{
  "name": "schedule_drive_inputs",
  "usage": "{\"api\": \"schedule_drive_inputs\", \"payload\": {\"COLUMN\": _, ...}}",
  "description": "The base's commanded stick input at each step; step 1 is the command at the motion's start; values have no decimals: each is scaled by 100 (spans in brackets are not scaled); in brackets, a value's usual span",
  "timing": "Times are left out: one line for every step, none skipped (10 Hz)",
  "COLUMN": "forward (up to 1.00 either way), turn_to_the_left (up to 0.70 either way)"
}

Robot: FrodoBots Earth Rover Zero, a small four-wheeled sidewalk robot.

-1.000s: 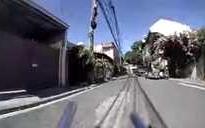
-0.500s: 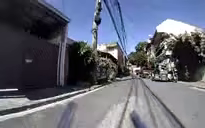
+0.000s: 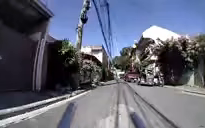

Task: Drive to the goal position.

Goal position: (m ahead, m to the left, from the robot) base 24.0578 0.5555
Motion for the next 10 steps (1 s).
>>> {"api": "schedule_drive_inputs", "payload": {"forward": 100, "turn_to_the_left": -40}}
{"api": "schedule_drive_inputs", "payload": {"forward": 100, "turn_to_the_left": 12}}
{"api": "schedule_drive_inputs", "payload": {"forward": 100, "turn_to_the_left": 8}}
{"api": "schedule_drive_inputs", "payload": {"forward": 100, "turn_to_the_left": 4}}
{"api": "schedule_drive_inputs", "payload": {"forward": 100, "turn_to_the_left": 0}}
{"api": "schedule_drive_inputs", "payload": {"forward": 100, "turn_to_the_left": 4}}
{"api": "schedule_drive_inputs", "payload": {"forward": 100, "turn_to_the_left": 10}}
{"api": "schedule_drive_inputs", "payload": {"forward": 100, "turn_to_the_left": 15}}
{"api": "schedule_drive_inputs", "payload": {"forward": 100, "turn_to_the_left": 14}}
{"api": "schedule_drive_inputs", "payload": {"forward": 100, "turn_to_the_left": 2}}
